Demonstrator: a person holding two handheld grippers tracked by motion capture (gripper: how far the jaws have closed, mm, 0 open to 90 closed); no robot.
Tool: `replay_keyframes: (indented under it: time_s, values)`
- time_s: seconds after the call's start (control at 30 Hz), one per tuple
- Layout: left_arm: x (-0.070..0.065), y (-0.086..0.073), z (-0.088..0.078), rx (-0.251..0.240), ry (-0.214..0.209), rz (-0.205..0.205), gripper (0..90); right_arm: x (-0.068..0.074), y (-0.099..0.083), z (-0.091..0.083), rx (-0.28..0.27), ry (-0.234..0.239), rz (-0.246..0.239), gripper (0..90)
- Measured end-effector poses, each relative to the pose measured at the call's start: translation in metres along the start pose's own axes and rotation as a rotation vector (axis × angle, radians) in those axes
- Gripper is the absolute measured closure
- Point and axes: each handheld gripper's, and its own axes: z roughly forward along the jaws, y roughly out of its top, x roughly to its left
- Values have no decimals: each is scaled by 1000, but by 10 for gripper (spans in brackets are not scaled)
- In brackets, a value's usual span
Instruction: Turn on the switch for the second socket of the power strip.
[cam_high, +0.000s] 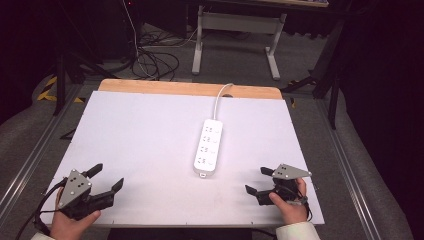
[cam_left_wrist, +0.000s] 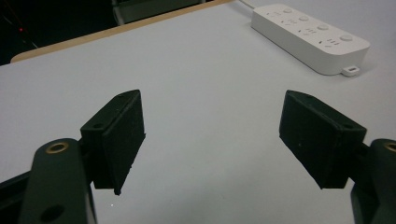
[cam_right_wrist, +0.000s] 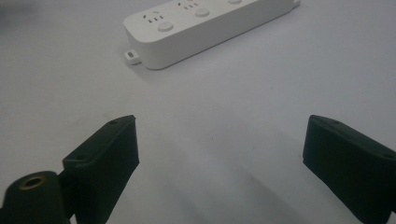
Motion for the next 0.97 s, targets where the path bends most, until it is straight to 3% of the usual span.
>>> replay_keyframes:
  time_s: [0.2,0.37,0.47,0.97]
  values:
    - [0,-1,-1,3,0,-4,225,1,-6,-3,-7,-3,22,113]
    - [0,-1,1,7,2,8,223,2,-4,-6,-19,-45,-3,119]
    - [2,-1,2,9,11,14,223,3,-3,-8,-19,-82,-43,124]
    - [4,-2,3,14,-8,-12,221,2,-3,-9,-32,-67,-31,130]
